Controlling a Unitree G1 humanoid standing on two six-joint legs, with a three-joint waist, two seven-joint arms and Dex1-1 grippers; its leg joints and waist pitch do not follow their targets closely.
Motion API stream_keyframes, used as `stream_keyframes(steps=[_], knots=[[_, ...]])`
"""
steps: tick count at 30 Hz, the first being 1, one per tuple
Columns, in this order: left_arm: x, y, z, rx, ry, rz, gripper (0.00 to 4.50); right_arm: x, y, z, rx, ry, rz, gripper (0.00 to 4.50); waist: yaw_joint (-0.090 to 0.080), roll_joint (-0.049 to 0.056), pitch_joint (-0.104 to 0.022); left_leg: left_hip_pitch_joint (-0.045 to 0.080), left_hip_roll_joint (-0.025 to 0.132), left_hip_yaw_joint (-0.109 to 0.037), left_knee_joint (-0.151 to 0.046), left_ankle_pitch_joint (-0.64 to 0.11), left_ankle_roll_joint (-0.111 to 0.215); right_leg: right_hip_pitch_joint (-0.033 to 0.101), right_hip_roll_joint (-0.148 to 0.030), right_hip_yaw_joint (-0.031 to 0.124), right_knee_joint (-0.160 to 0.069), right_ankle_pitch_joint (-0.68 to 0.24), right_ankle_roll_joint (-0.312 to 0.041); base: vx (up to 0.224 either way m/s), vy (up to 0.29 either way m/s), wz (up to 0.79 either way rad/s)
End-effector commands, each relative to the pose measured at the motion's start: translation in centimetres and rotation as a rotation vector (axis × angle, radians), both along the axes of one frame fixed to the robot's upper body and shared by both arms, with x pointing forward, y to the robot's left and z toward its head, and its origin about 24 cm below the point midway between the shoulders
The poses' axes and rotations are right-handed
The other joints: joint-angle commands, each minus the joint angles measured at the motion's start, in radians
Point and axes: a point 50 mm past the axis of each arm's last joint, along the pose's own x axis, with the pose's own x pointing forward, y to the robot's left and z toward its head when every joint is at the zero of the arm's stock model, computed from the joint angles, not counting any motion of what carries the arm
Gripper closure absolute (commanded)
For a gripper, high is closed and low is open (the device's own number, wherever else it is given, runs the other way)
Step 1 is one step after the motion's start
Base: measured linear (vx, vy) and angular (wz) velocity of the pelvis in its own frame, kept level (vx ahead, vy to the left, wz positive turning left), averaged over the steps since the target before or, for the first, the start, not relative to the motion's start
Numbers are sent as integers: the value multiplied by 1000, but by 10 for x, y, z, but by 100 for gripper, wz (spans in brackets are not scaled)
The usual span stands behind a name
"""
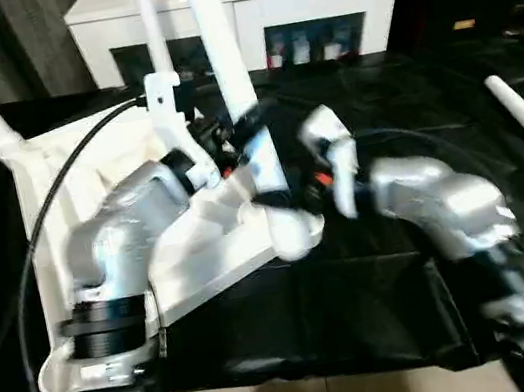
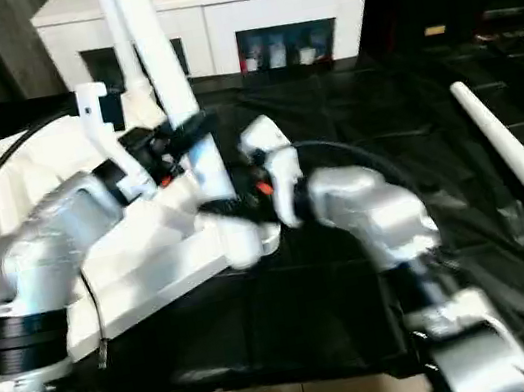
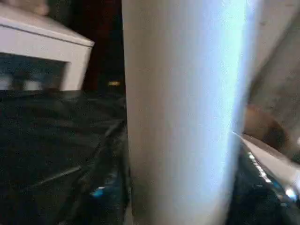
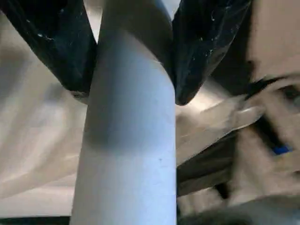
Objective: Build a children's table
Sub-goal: Pick table leg
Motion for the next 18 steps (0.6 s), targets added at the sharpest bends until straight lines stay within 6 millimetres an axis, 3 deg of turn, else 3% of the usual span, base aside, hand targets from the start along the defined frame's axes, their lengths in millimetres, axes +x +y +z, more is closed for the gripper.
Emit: stream_keyframes(steps=[1, 5, 6, 7, 9, 11, 12, 18], knots=[[-8, 2, 8, -6, -31, -100, 180, -11, -3, 12, 25, -22, 124, 266, 7, -5, -79, 16, 17, 1, -73, -161, 29, 61, -30, 23, -54, -129, -257, 0, 0, 0], [-17, -1, 7, 28, -69, -209, 152, -15, -10, 18, 37, -14, 174, 267, 9, -4, -77, 19, 19, -1, -75, -187, 20, 58, -31, 24, -57, -175, -251, 0, 0, 0], [-21, -1, 8, 35, -82, -255, 125, -16, -12, 20, 42, -10, 191, 267, 10, -4, -75, 19, 20, -1, -77, -201, 13, 57, -32, 24, -59, -200, -246, 0, 0, 0], [-24, -2, 9, 38, -89, -288, 115, -17, -14, 22, 48, -8, 201, 267, 11, 2, -76, 20, 19, -2, -77, -206, 10, 57, -32, 24, -59, -209, -244, 0, 0, 0], [-27, -2, 10, 32, -88, -326, 113, -16, -16, 26, 66, -3, 210, 267, 11, -1, -76, 20, 20, -1, -78, -204, 4, 56, -30, 25, -58, -200, -241, 0, 0, 0], [-27, -2, 10, 24, -84, -330, 114, -16, -18, 29, 84, 4, 215, 267, 12, -2, -77, 20, 19, 0, -77, -203, 1, 56, -30, 25, -58, -196, -247, 0, 0, 0], [-27, -1, 9, 18, -79, -328, 139, -16, -19, 32, 93, 5, 219, 267, 13, 3, -77, 19, 19, -2, -77, -201, 1, 56, -30, 24, -57, -190, -249, 0, 0, 0], [-27, 2, 6, 3, -69, -342, 182, -14, -23, 38, 88, 3, 238, 267, 18, -2, -79, 19, 19, -1, -75, -184, 0, 58, -30, 24, -55, -181, -246, 0, 0, 0]])
